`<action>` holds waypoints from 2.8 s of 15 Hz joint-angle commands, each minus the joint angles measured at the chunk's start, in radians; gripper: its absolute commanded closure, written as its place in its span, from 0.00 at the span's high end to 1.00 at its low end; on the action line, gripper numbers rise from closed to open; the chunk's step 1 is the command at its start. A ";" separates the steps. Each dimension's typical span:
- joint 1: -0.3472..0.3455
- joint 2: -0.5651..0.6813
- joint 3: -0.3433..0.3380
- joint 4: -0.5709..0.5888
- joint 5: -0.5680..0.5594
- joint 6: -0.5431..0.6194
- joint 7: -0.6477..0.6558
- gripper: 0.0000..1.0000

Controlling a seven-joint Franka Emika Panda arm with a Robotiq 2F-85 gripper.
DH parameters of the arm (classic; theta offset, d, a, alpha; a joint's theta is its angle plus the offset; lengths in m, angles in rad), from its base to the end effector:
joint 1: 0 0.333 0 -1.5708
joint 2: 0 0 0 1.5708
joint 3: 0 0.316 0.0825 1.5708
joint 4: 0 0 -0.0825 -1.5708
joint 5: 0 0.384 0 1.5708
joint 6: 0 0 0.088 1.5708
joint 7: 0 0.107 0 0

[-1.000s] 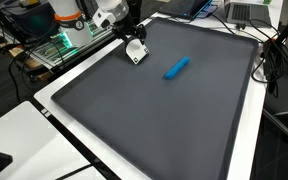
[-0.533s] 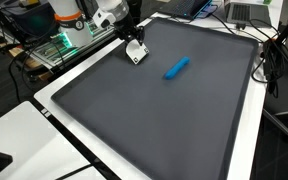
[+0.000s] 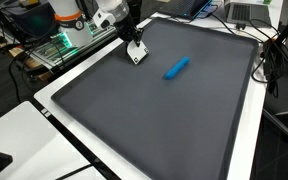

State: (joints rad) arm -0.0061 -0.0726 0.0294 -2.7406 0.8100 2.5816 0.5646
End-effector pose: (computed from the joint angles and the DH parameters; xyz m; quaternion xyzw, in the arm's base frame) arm 0.3817 -0.0042 0.2334 -0.7934 0.5757 0.0938 0.1740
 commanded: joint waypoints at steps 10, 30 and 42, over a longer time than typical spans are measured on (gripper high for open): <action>0.011 0.001 0.007 -0.002 -0.013 0.038 0.051 0.44; 0.020 -0.039 0.010 -0.052 0.003 0.070 0.061 0.01; 0.008 -0.178 0.020 -0.006 -0.143 -0.020 0.041 0.02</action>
State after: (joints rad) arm 0.0097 -0.1788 0.0392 -2.7470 0.7523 2.6216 0.6018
